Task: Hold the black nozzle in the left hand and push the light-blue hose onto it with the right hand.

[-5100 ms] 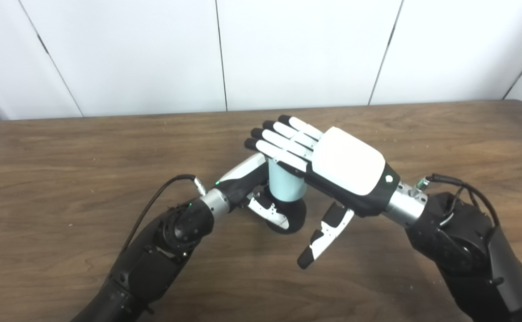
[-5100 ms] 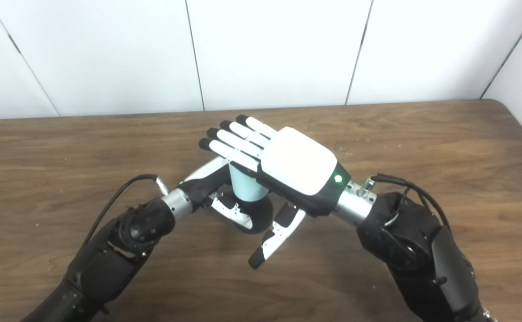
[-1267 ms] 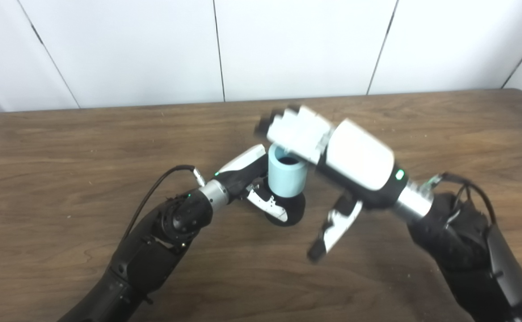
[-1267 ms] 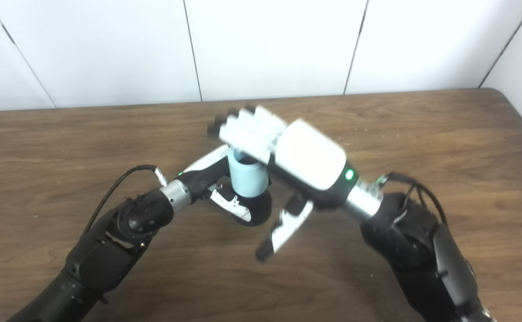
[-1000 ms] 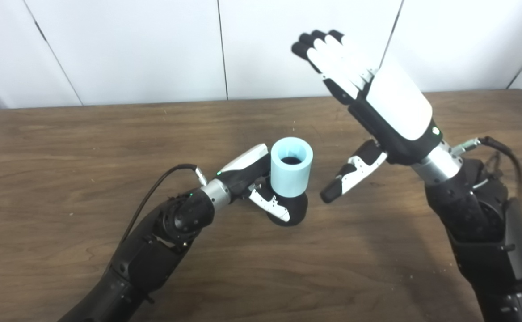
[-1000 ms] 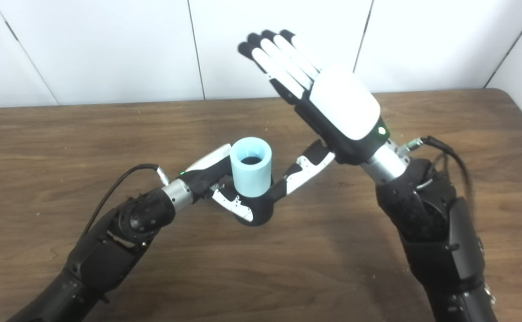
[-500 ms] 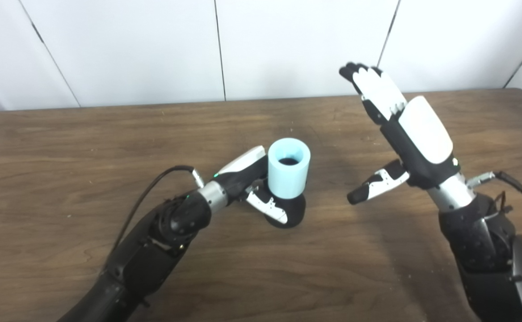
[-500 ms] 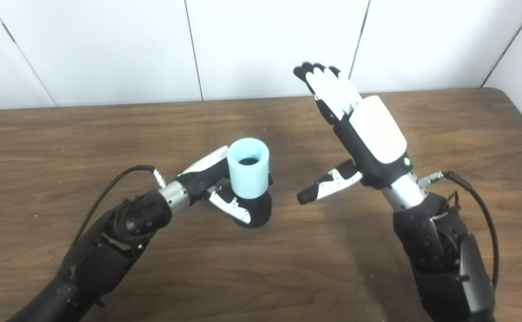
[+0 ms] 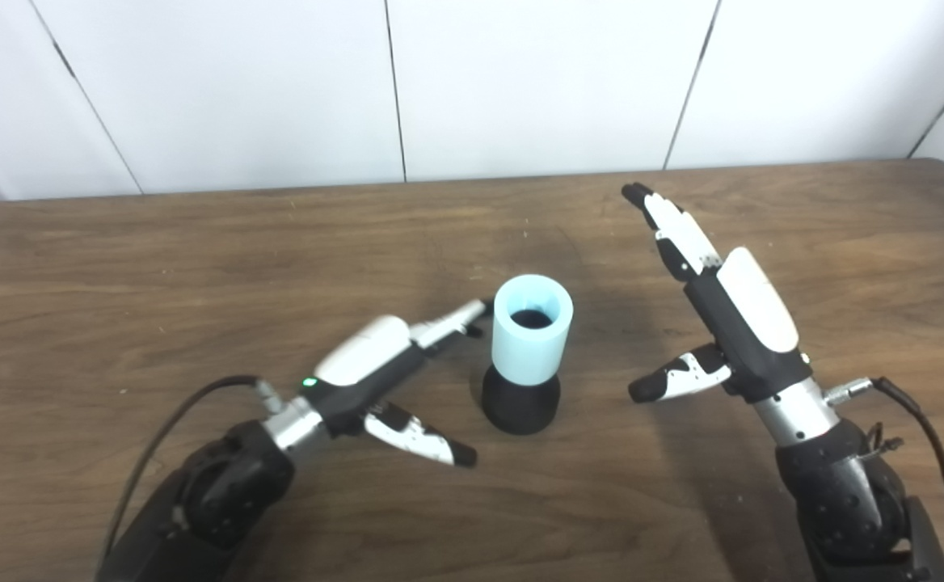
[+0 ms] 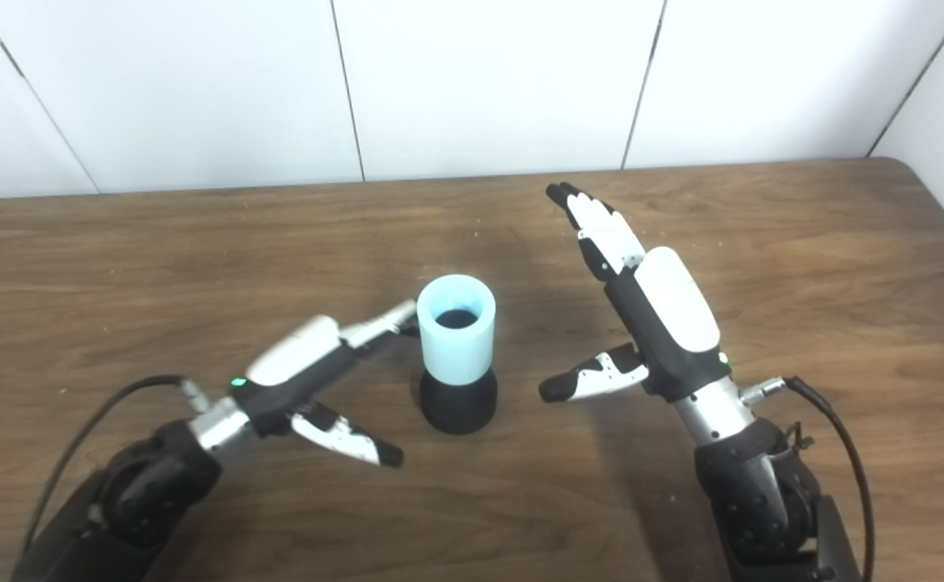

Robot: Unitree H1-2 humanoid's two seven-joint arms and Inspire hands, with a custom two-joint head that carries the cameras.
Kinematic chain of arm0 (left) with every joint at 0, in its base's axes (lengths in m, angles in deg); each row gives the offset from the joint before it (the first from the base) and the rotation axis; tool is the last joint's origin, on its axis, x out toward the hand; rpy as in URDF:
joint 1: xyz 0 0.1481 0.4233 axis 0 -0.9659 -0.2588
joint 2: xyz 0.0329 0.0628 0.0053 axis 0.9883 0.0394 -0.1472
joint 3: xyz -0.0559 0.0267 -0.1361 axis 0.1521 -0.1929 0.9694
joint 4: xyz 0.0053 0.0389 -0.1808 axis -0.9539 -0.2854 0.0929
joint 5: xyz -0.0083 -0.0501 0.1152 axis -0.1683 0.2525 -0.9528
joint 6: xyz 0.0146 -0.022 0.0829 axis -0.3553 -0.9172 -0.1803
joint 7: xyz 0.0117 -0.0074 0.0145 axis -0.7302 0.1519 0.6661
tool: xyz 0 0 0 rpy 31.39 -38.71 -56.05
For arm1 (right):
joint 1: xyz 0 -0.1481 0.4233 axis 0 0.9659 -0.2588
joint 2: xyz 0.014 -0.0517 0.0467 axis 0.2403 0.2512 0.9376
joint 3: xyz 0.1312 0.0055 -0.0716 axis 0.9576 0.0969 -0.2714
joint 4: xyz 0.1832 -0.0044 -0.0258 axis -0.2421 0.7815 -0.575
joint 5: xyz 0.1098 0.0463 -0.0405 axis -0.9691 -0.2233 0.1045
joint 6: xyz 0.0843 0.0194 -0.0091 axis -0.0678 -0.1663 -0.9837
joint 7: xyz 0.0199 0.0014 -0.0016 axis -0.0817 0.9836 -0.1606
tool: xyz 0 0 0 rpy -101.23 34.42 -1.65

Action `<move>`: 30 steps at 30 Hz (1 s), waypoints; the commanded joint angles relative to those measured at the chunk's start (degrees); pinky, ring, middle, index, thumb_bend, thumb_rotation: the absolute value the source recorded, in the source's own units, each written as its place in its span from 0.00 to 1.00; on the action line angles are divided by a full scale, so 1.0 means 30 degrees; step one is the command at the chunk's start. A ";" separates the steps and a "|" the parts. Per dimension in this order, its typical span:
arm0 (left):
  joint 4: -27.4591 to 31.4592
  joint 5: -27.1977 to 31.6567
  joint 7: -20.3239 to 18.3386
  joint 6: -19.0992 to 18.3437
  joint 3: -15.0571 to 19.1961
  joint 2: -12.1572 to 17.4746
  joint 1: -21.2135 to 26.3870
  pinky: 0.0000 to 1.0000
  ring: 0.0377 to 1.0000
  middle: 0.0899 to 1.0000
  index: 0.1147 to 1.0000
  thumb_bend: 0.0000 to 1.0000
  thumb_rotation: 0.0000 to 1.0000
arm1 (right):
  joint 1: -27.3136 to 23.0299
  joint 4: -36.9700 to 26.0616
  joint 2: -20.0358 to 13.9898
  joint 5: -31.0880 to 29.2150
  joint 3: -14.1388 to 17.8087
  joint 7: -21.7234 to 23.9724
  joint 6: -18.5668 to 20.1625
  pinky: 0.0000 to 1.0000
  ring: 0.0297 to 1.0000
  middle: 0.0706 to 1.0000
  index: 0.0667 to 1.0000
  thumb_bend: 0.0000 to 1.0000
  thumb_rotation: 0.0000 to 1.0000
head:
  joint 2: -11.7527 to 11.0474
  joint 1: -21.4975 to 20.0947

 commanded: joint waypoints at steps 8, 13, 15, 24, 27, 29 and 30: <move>0.4267 0.2527 0.1732 -0.1806 0.3479 -0.2366 -0.1588 0.92 0.96 1.00 1.00 1.00 0.71 | 0.0568 -0.1080 0.0875 -0.0473 -0.0907 -0.0133 0.0826 1.00 1.00 1.00 1.00 0.95 1.00 | -0.0364 0.0284; 0.6297 0.3065 0.4145 -0.4570 0.4562 -0.6797 -0.4421 0.90 0.97 1.00 1.00 1.00 0.97 | 0.1070 -0.1342 0.1783 -0.2538 -0.0620 -0.0186 0.2372 1.00 1.00 1.00 1.00 0.92 1.00 | -0.0693 0.1097; 0.6821 0.4101 0.4387 -0.5488 0.4579 -0.8017 -0.5264 0.97 0.99 1.00 1.00 1.00 0.98 | 0.1281 -0.1446 0.2265 -0.3104 -0.0405 -0.0314 0.3302 1.00 1.00 1.00 1.00 0.91 1.00 | -0.0866 0.1283; 0.5030 0.3215 0.5942 -0.6254 0.5046 -0.9748 -0.6271 1.00 1.00 1.00 1.00 0.94 1.00 | 0.2557 -0.0079 0.3800 -0.4545 -0.0126 -0.1180 0.3487 1.00 1.00 1.00 1.00 0.90 1.00 | -0.1976 0.1242; 0.4422 0.4376 0.5465 -0.6953 0.5241 -0.9423 -0.6290 1.00 1.00 1.00 1.00 0.93 1.00 | 0.2378 0.1326 0.3467 -0.4503 -0.0400 -0.1440 0.2047 1.00 1.00 1.00 1.00 0.89 1.00 | -0.2181 0.1221; 0.4461 0.5700 0.5117 -0.8058 0.5515 -0.9426 -0.6250 1.00 1.00 1.00 1.00 0.92 1.00 | 0.2214 0.1932 0.3243 -0.4509 -0.0504 -0.1549 0.1360 1.00 1.00 1.00 1.00 0.88 1.00 | -0.2270 0.1092; 0.4508 0.6244 0.5044 -0.8533 0.5660 -0.9489 -0.6239 1.00 1.00 1.00 1.00 0.92 1.00 | 0.2159 0.2095 0.3150 -0.4549 -0.0514 -0.1582 0.1162 1.00 1.00 1.00 1.00 0.87 1.00 | -0.2296 0.1068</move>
